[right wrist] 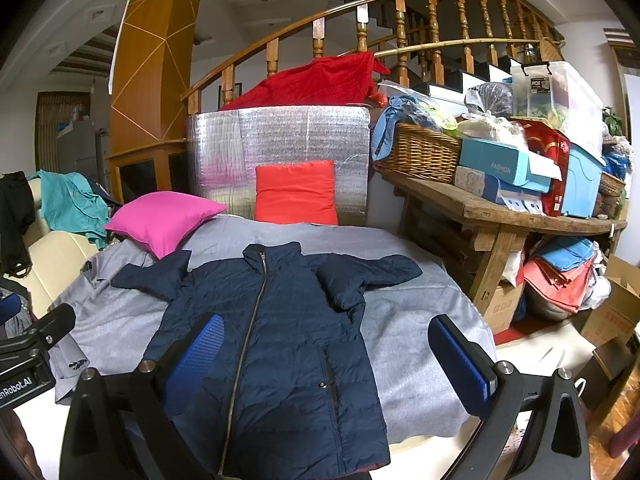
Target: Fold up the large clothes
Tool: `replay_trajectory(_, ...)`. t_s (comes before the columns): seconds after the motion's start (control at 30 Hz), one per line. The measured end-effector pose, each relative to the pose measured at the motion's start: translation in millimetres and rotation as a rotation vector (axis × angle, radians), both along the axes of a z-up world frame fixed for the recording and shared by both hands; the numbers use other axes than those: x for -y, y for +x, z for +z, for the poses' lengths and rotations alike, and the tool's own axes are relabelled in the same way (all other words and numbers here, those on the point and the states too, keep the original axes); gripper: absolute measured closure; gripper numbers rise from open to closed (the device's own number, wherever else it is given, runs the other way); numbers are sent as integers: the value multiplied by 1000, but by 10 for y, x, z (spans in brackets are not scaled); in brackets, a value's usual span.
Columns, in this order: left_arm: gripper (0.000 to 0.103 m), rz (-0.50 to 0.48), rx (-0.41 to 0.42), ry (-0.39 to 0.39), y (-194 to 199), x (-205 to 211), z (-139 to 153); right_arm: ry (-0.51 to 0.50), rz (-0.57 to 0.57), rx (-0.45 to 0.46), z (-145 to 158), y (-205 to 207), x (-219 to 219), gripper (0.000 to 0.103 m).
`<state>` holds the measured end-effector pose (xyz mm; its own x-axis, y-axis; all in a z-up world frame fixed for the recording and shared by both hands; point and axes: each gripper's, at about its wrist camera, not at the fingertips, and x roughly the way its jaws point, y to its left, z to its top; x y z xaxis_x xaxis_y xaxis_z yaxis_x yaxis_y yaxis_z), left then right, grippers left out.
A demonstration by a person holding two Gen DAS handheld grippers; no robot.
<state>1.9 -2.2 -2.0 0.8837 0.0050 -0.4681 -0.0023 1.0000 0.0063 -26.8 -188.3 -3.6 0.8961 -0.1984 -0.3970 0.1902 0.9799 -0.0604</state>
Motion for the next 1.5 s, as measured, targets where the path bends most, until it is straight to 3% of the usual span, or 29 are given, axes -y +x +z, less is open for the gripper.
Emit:
replay_trajectory(1.17, 0, -2, -12, -2, 17, 20, -58, 0, 7, -30, -99, 61, -35, 0)
replay_trajectory(1.37, 0, 5, -38, 1, 141, -1, -139, 11, 14, -57, -163, 153, -20, 0)
replay_trajectory(1.5, 0, 27, -96, 8, 408, -32, -292, 48, 39, -92, -268, 289, 61, 0)
